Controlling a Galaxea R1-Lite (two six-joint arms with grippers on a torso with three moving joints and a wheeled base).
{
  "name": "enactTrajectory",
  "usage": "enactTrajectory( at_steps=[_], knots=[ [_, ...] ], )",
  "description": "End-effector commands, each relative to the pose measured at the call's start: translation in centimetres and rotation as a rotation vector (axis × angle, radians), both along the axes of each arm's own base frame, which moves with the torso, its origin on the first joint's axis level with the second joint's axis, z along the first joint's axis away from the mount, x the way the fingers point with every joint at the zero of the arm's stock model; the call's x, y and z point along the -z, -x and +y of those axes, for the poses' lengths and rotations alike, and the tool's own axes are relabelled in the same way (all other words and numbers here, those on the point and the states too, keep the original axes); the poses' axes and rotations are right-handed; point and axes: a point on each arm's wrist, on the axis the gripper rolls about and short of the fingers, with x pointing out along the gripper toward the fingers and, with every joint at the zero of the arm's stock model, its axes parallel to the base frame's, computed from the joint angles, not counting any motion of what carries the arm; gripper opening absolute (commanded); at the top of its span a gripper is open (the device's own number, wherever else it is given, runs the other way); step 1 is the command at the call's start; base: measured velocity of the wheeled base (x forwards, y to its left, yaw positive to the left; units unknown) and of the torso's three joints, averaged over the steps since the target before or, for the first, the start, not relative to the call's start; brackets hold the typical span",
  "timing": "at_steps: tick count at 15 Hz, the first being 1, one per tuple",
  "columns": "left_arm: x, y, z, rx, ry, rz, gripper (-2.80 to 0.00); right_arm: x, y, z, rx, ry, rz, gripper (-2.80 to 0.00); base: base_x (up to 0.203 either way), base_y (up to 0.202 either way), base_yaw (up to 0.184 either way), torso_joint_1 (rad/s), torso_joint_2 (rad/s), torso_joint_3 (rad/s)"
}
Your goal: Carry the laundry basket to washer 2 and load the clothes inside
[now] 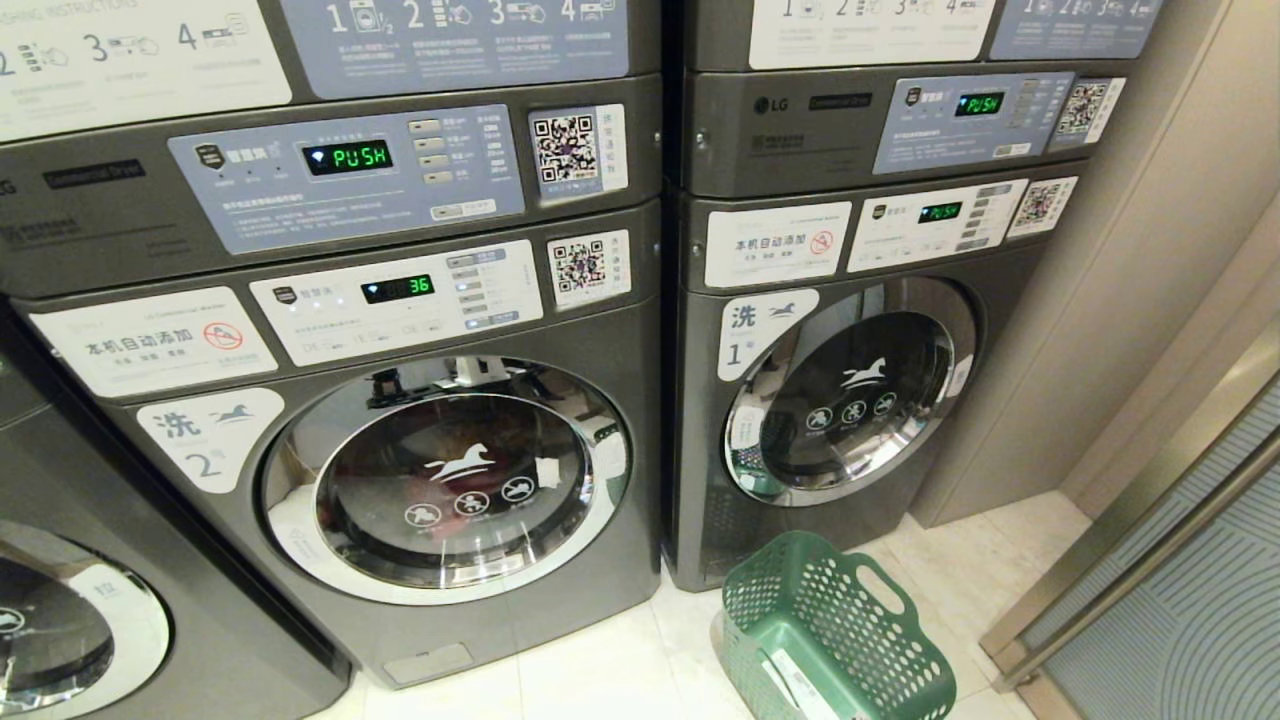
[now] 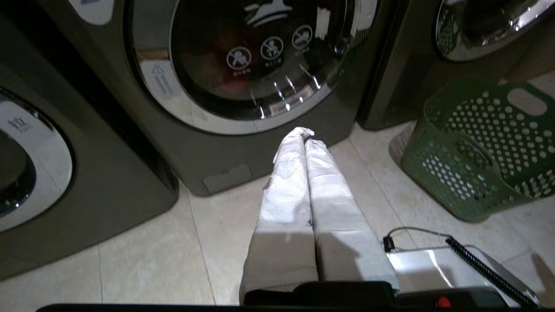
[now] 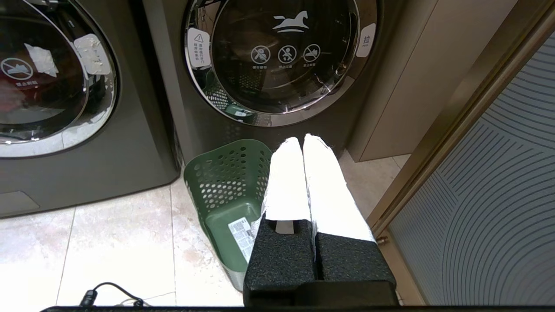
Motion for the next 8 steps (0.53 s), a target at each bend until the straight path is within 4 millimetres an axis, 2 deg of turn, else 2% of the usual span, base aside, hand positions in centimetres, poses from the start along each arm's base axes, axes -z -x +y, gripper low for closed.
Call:
enactTrajectory(
  at_steps=[1,8],
  knots=[
    [0.45,1.10,0.00,-0.004,-0.004,-0.127,-2.80,0.00,-0.01,0.00,0.000,-0.005,0.002,-2.80,0.000,0.000,0.000,0.000,0.00,0.000],
    [0.44,1.06,0.00,-0.007,-0.005,-0.125,-2.80,-0.01,-0.01,0.01,-0.004,0.003,0.001,-2.80,0.000,0.000,0.000,0.000,0.00,0.000]
  ],
)
